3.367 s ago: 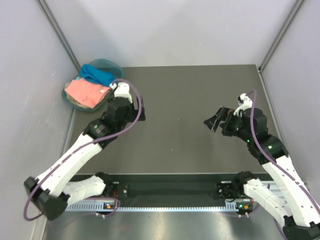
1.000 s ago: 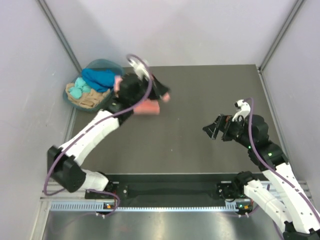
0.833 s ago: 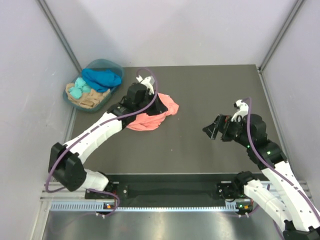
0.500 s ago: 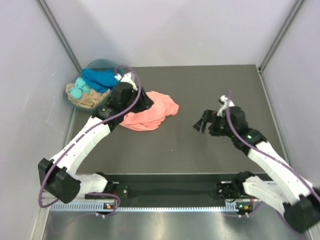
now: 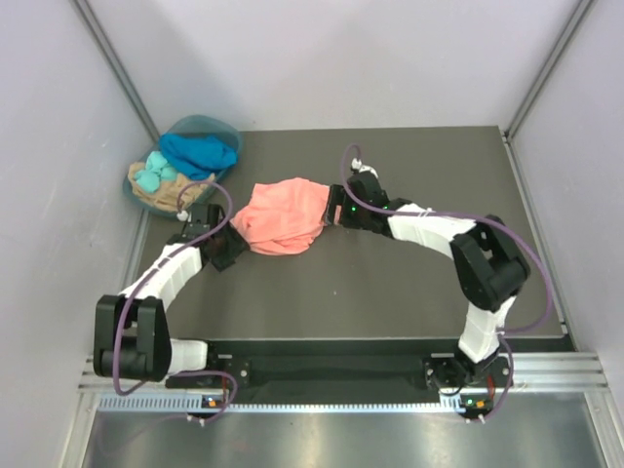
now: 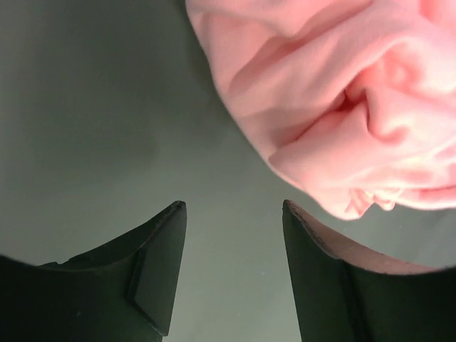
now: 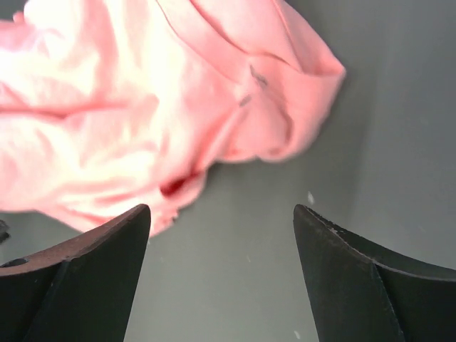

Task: Fold and stack the t-shirts
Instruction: Move the tshirt to the center of the board

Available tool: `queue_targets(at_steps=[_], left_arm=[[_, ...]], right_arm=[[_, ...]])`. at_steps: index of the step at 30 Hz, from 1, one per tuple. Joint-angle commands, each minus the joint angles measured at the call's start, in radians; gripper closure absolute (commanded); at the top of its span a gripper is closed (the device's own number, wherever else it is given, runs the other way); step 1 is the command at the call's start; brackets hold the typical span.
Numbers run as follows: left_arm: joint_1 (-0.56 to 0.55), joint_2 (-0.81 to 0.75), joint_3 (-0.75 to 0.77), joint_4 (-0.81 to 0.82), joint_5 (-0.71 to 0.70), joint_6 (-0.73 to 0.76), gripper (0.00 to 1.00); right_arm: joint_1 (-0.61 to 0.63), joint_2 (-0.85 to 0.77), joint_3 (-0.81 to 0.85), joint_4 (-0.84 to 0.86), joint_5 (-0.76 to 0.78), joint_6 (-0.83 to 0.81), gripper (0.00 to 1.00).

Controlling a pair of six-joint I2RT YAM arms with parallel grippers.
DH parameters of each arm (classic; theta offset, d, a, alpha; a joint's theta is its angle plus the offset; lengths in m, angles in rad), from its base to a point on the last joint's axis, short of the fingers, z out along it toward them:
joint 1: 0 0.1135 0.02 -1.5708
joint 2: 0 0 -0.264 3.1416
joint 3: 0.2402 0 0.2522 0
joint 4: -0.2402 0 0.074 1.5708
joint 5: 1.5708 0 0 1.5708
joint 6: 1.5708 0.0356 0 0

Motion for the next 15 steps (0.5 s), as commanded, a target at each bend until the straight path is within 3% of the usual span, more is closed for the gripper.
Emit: queue_targets(at_steps=[1, 8, 10, 11, 12, 14, 15], left_arm=[[0.001, 0.06, -0.012, 0.119, -0.002, -0.028, 0.39], [0.001, 0.236, -0.005, 0.349, 0.099, -0.066, 0.42], [0.001, 0.305, 0.034, 0.357, 0.111, -0.072, 0.5], [0.001, 0.322, 0.048, 0.352, 0.115, -0.075, 0.59], [0.001, 0.336, 0.058, 0.35, 0.118, -0.074, 0.83], [0.0, 0.351, 0.086, 0.357, 0.145, -0.08, 0.98], [0.0, 0.345, 0.095, 0.358, 0.157, -0.081, 1.0]], right_arm=[[0.004, 0.08, 0.081, 0.09, -0.016, 0.044, 0.18], [0.012, 0.206, 0.156, 0.121, -0.002, 0.093, 0.25], [0.01, 0.226, 0.165, 0.121, 0.016, 0.106, 0.28], [0.01, 0.229, 0.167, 0.123, 0.026, 0.107, 0.29], [0.009, 0.23, 0.168, 0.124, 0.035, 0.104, 0.31], [0.003, 0.217, 0.162, 0.156, 0.052, 0.066, 0.46], [0.0, 0.207, 0.155, 0.169, 0.058, 0.047, 0.55]])
